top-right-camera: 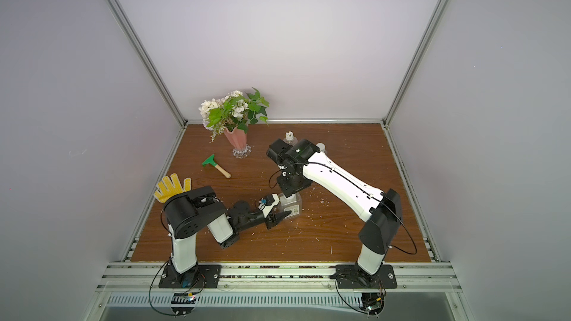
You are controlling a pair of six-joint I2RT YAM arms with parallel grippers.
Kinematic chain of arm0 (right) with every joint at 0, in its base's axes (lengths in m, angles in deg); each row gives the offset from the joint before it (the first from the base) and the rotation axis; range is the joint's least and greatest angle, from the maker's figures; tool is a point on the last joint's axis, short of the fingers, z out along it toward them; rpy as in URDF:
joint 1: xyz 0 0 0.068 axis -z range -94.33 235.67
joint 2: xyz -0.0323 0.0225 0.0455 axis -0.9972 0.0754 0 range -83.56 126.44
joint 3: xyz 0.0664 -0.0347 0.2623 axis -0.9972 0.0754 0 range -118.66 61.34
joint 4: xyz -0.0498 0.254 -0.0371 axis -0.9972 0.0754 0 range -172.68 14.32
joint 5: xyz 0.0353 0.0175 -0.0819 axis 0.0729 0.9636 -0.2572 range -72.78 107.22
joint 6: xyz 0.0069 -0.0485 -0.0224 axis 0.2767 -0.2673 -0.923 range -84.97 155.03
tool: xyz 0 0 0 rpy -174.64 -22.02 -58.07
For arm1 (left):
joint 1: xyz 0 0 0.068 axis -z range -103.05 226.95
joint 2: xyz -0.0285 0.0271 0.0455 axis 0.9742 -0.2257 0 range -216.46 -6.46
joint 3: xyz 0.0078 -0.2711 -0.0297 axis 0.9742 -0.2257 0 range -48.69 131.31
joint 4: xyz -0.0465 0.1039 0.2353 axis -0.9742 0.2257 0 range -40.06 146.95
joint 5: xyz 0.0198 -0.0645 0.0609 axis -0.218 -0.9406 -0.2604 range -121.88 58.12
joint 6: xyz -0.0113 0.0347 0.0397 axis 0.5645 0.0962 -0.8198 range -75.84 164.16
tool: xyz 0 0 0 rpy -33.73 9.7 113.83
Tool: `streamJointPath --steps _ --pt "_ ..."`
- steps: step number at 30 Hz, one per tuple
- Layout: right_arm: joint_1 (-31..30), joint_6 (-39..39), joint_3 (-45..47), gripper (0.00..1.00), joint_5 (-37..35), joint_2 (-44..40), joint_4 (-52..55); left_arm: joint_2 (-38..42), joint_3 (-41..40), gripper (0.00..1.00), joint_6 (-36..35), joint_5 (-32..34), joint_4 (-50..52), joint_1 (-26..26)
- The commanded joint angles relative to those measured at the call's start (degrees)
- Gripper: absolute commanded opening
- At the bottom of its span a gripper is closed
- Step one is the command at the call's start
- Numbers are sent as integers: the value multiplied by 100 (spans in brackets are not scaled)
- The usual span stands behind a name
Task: Screw on the bottle caps
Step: Screw the bottle cap onto the plastic bottle.
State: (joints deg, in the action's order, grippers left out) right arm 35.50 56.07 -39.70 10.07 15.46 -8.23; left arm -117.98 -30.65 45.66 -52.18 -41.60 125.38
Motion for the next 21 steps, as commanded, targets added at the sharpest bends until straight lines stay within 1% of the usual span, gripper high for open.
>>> streamJointPath --steps 1,8,21 --pt "-23 2 -121 50 75 65 69 -62 68 53 0 -36 -214 51" --pt "-26 29 163 50 61 -24 -41 -71 77 53 0 -43 -214 48" --pt "28 103 350 50 -95 -48 -73 -62 68 53 -10 -45 -217 52"
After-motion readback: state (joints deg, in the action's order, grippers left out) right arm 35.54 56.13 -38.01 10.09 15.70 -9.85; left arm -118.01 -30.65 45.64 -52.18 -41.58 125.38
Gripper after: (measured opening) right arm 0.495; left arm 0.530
